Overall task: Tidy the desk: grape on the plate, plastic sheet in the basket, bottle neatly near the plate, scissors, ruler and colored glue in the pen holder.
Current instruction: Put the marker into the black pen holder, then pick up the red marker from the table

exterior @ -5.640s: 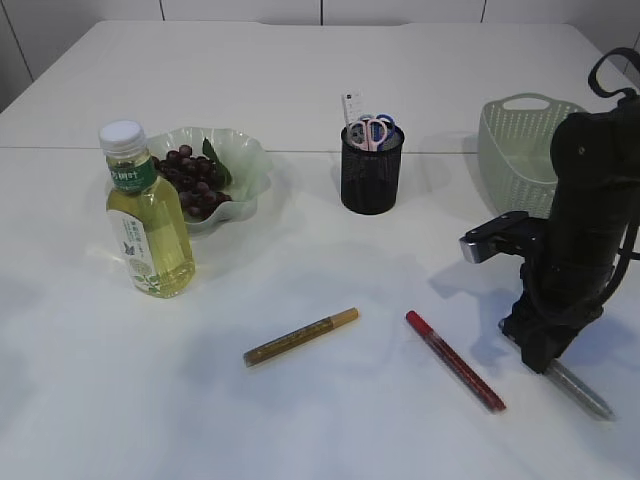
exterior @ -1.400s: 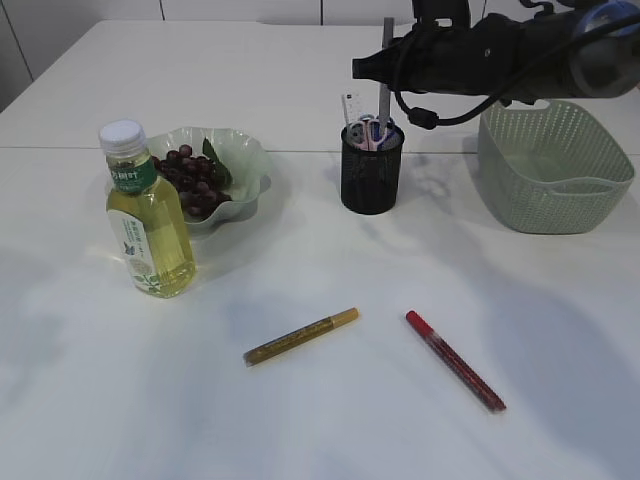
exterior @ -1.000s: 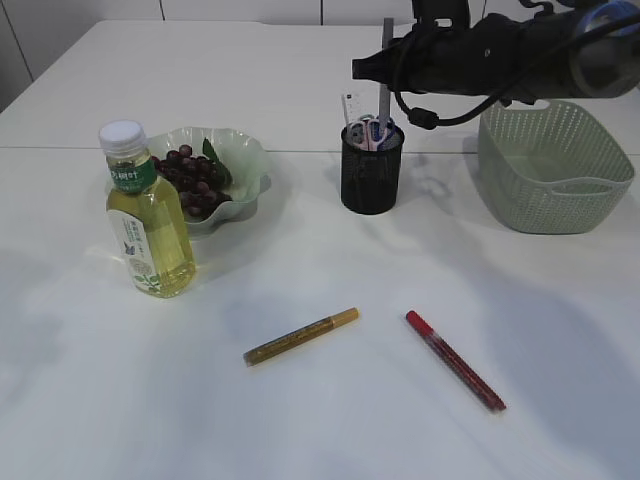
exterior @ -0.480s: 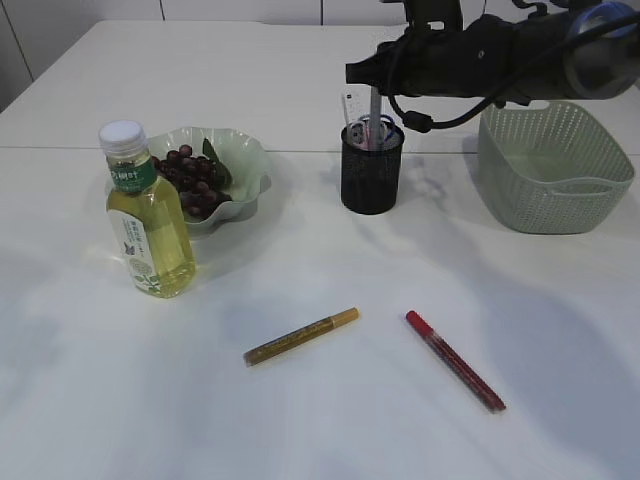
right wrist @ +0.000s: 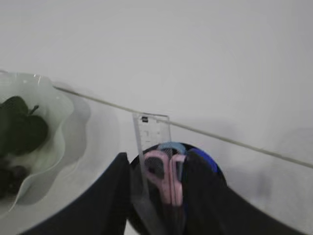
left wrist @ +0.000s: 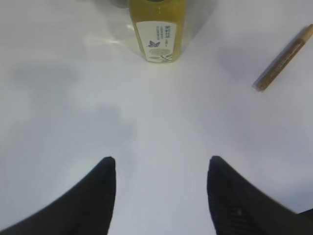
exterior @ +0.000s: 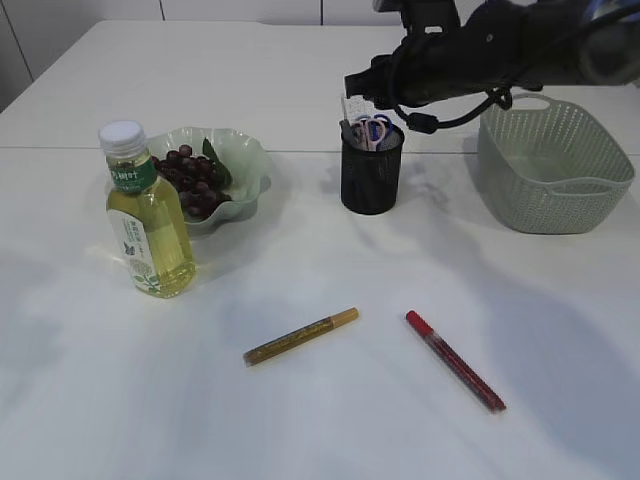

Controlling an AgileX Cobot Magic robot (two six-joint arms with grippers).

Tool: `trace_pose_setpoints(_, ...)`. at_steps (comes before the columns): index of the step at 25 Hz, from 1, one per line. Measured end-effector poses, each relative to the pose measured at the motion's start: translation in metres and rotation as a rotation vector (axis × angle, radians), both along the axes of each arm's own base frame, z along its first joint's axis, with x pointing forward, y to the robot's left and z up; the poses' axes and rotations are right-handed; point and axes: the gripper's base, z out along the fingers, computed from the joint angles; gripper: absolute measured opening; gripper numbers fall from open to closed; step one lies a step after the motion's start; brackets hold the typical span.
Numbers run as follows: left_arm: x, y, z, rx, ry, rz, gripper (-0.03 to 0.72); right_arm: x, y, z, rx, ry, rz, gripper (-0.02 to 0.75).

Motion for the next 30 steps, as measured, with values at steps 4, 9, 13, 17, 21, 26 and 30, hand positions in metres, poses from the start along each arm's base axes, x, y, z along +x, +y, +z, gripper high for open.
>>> trace_pose_setpoints(4, 0.000, 0.000, 0.000, 0.002, -0.001, 0.000, 0.434, -0.021, -0.001, 0.026, -0.025, 0.120, 0.065, 0.301)
trace_pose_setpoints(9, 0.000, 0.000, -0.001, 0.006, 0.011, 0.001, 0.434, -0.056, -0.002, 0.047, -0.088, 0.426, 0.187, 0.301)
trace_pose_setpoints(13, -0.002, 0.001, -0.002, 0.015, 0.037, 0.002, 0.434, -0.082, -0.005, 0.043, -0.141, 0.731, 0.242, 0.301)
trace_pose_setpoints(17, -0.003, 0.001, -0.003, 0.018, 0.047, 0.003, 0.434, -0.087, -0.010, 0.040, -0.164, 0.808, 0.194, 0.302)
trace_pose_setpoints(21, -0.004, 0.002, -0.003, 0.022, 0.060, 0.004, 0.434, -0.087, -0.012, 0.040, -0.160, 0.823, 0.141, 0.302)
trace_pose_setpoints(26, -0.005, 0.002, -0.004, 0.027, 0.072, 0.005, 0.434, -0.101, -0.018, 0.027, -0.185, 0.885, 0.128, 0.301)
trace_pose_setpoints(30, -0.005, 0.002, -0.004, 0.027, 0.072, 0.005, 0.434, -0.129, -0.029, 0.012, -0.226, 0.966, 0.120, 0.302)
